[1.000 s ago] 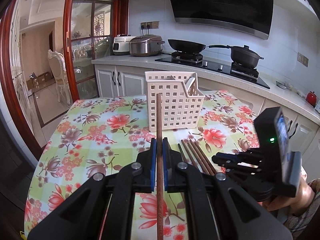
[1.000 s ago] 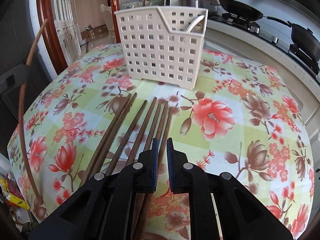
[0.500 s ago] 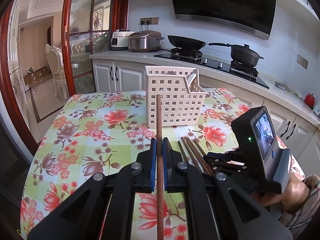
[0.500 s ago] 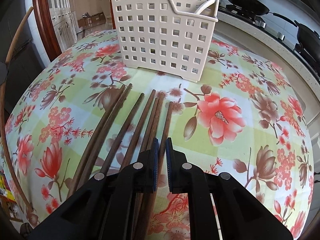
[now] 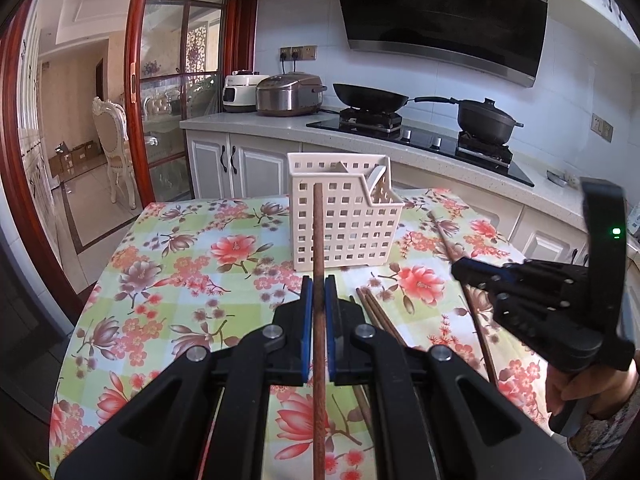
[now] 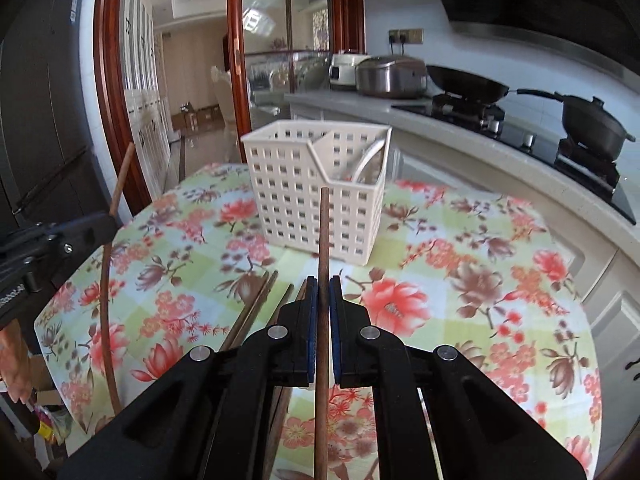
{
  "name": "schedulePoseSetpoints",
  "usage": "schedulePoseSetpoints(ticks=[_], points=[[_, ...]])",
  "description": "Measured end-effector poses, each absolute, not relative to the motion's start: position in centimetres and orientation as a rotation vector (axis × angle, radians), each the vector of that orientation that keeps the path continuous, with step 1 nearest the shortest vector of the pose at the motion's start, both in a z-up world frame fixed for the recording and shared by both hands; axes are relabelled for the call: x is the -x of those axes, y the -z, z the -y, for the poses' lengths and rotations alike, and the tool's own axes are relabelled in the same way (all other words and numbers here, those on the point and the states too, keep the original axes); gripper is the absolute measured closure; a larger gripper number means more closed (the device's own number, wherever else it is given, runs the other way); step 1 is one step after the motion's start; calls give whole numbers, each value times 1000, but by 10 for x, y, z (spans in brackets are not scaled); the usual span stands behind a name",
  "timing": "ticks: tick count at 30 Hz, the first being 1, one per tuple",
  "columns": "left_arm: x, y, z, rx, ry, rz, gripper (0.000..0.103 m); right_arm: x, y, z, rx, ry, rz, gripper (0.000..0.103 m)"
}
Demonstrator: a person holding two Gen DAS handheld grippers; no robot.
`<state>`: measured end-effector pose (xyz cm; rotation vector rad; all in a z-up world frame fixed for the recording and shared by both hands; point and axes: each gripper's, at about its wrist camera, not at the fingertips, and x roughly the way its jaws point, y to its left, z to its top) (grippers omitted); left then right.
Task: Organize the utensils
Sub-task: 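Lift the chopstick upright with the left tool while the right tool lifts its chopstick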
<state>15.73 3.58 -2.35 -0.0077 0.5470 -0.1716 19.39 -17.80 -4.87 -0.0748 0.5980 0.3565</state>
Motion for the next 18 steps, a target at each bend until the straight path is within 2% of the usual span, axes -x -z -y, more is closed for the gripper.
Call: schedulePoseSetpoints(ticks=[11,18], points=[[-141,6,-26,-11,177,-509,97,-154,8,192,60,-367,-414,96],[-132,-3,-20,-29,163,-456,97,-139,0,194,60,-362,-364,96]])
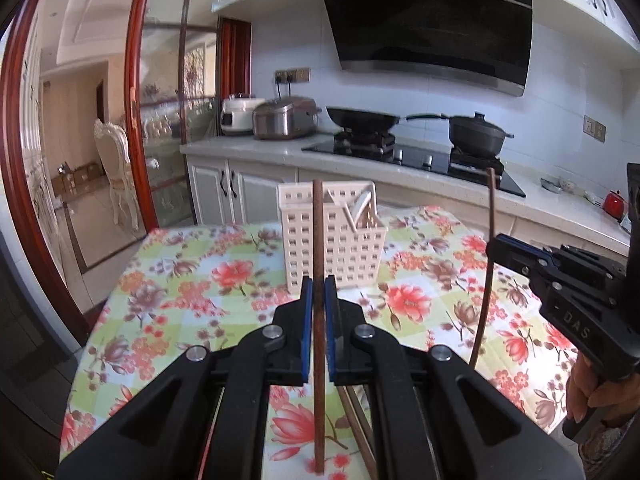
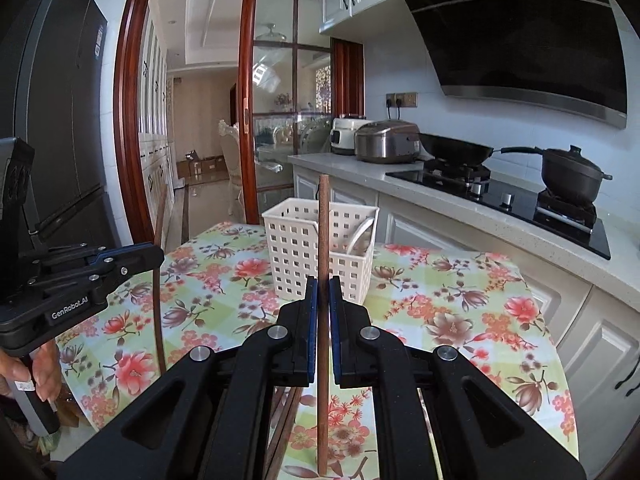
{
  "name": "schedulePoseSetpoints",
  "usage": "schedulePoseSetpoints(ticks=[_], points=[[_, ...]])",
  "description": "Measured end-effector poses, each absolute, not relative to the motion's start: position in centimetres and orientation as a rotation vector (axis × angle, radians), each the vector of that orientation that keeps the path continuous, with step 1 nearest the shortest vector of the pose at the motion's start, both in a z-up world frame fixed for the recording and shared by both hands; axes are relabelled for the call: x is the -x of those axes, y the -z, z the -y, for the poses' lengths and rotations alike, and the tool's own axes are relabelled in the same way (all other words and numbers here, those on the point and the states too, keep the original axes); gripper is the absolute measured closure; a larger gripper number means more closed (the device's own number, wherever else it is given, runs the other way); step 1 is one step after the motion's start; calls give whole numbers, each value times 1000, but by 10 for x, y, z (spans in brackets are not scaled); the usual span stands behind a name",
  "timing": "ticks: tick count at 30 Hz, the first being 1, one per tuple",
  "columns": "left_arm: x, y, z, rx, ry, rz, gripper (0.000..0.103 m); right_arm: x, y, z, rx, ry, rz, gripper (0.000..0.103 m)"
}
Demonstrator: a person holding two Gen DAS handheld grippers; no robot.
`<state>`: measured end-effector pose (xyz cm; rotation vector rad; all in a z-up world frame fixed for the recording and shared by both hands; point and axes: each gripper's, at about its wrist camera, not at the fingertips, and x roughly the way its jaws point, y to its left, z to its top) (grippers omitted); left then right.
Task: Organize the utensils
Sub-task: 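Lift the chopstick upright with the left tool while the right tool lifts its chopstick, then lower the chopstick into the caddy with the left tool while the right tool releases its chopstick there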
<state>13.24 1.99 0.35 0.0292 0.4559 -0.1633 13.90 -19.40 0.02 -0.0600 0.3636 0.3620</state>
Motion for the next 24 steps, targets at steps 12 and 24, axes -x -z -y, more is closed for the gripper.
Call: schedulePoseSetpoints(ticks=[12,24], points=[[-129,-18,-8,-65,154,-386,97,-137,-14,193,67,-362,-297,96],[-141,-49,-12,-41,130,-269,97,-154,-40,183,74,-370,-224,96]])
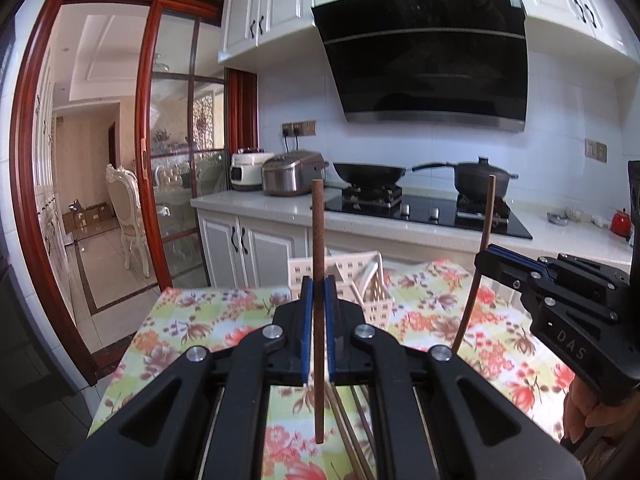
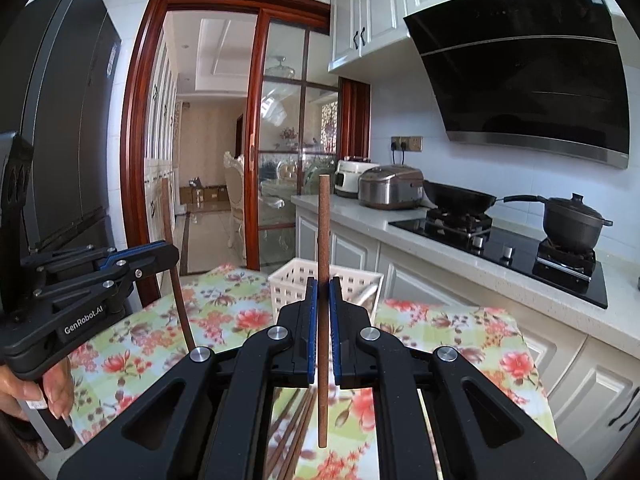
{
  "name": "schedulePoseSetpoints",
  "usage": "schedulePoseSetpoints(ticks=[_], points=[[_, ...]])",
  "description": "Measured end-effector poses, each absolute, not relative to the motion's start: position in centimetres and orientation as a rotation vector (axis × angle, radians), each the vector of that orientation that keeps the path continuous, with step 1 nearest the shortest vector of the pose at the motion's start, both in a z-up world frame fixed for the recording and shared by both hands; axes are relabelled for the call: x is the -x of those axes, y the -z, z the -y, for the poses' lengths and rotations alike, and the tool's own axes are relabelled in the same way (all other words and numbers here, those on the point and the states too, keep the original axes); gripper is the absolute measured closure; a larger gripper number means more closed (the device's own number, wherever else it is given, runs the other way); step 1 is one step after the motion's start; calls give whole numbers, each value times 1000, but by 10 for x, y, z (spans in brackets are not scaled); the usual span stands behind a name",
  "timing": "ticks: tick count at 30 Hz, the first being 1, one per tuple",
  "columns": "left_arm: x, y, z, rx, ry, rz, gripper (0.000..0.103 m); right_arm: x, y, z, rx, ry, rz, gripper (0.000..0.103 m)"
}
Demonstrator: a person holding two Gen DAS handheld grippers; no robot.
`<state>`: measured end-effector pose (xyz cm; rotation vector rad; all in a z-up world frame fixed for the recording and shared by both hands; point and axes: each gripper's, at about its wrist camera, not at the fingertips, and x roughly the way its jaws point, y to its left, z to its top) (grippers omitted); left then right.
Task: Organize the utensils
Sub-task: 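Lower the chopstick into the caddy with the left tool while the right tool releases its chopstick there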
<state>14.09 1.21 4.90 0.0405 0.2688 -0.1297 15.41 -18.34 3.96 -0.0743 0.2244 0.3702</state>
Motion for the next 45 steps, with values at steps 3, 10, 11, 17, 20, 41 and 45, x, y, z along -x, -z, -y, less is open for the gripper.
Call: schedulePoseSetpoints(ticks=[3,10,11,17,20,41,45], points=[[-147,-56,-14,-21,132,-235,97,-162,-47,184,52,-375,-196,96],[-173,-88,-4,-29,165,-170,97,-201,-72,176,35,-390,-161,96],[-179,-96,-3,-28,171,-161,97,-205,-75,175,32,-390,-156,96],[-219,-140,4,-32,189,-111,97,-248,-101,171,22,-385,-136,96],[-245,-155,7,-28,200,-104,97,-268,-106,168,27,-377,-136,96],[-392,-47,-16,84,189,-521,97,-373,-26,156,57,-358,-490,96],[-396,-36,-29,103,160,-540,84,-384,-18,156,35,-363,-518,84]])
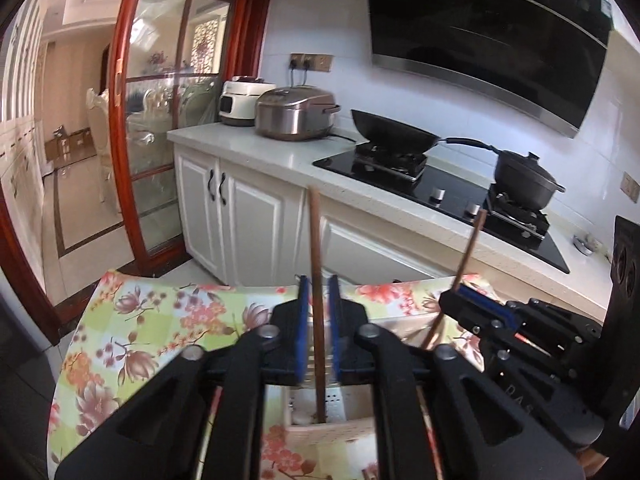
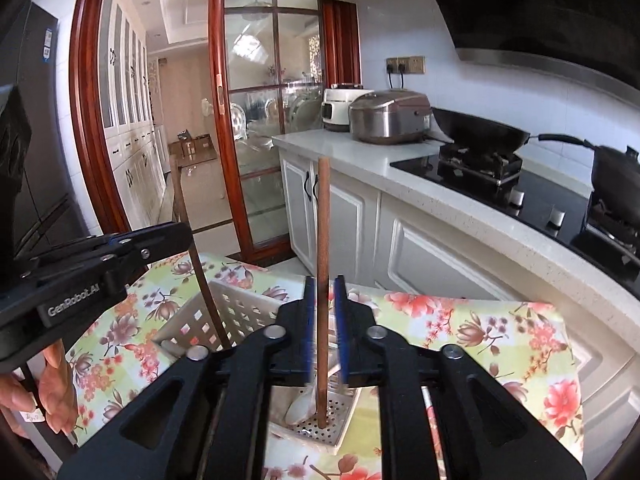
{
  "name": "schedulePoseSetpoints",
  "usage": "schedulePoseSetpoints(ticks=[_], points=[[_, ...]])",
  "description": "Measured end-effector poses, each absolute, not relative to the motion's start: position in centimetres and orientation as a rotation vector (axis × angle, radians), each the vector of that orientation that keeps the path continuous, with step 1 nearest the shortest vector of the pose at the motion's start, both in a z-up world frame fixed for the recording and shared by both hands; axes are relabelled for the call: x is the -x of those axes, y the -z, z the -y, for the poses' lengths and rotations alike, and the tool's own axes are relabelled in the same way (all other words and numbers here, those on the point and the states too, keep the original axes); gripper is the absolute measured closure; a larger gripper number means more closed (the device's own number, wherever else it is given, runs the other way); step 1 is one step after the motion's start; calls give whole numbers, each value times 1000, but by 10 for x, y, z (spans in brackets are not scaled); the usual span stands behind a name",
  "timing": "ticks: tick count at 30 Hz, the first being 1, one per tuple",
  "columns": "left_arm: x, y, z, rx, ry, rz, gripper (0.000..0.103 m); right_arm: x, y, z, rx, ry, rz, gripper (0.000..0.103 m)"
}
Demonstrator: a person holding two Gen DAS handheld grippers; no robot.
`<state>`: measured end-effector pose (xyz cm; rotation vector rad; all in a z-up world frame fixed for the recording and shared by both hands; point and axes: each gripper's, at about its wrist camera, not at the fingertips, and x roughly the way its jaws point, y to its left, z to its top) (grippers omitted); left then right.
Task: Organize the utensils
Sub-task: 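Lower the chopstick into the caddy with the left tool while the right tool releases its chopstick there, then move both open tools down toward the chopsticks lying on the table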
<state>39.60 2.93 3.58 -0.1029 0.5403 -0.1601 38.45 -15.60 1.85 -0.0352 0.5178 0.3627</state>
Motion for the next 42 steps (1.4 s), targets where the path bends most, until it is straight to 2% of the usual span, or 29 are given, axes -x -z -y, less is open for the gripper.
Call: schedulePoseSetpoints(ticks=[1,2,3,6,9,14,19,25,32,39,42], points=[[-395,-34,-33,109,153,-536,70,-386,-17,157,23,-368,-521,70],[-394,-34,-36,116,148,-529,62,-387,-17,158,10,-371,-520,54],[-392,-34,-40,124,139,-519,60,-388,-17,160,-9,-373,-513,52],[-383,-36,-47,125,119,-506,59,-383,-20,165,-31,-369,-498,52],[-365,-37,-57,127,86,-485,51,-367,-26,174,-50,-372,-469,52],[-321,-33,-74,148,10,-438,30,-334,-26,189,-56,-358,-447,52],[-265,-21,-77,135,-52,-399,14,-298,-12,198,-65,-347,-469,52],[-205,0,-73,148,-51,-411,10,-246,16,201,-68,-330,-491,52],[-166,28,-62,132,-10,-477,10,-202,47,199,-35,-330,-530,53],[-162,67,-47,85,3,-555,10,-192,74,197,-34,-338,-590,56],[-164,80,-43,66,-2,-581,10,-196,89,189,-21,-340,-630,61]])
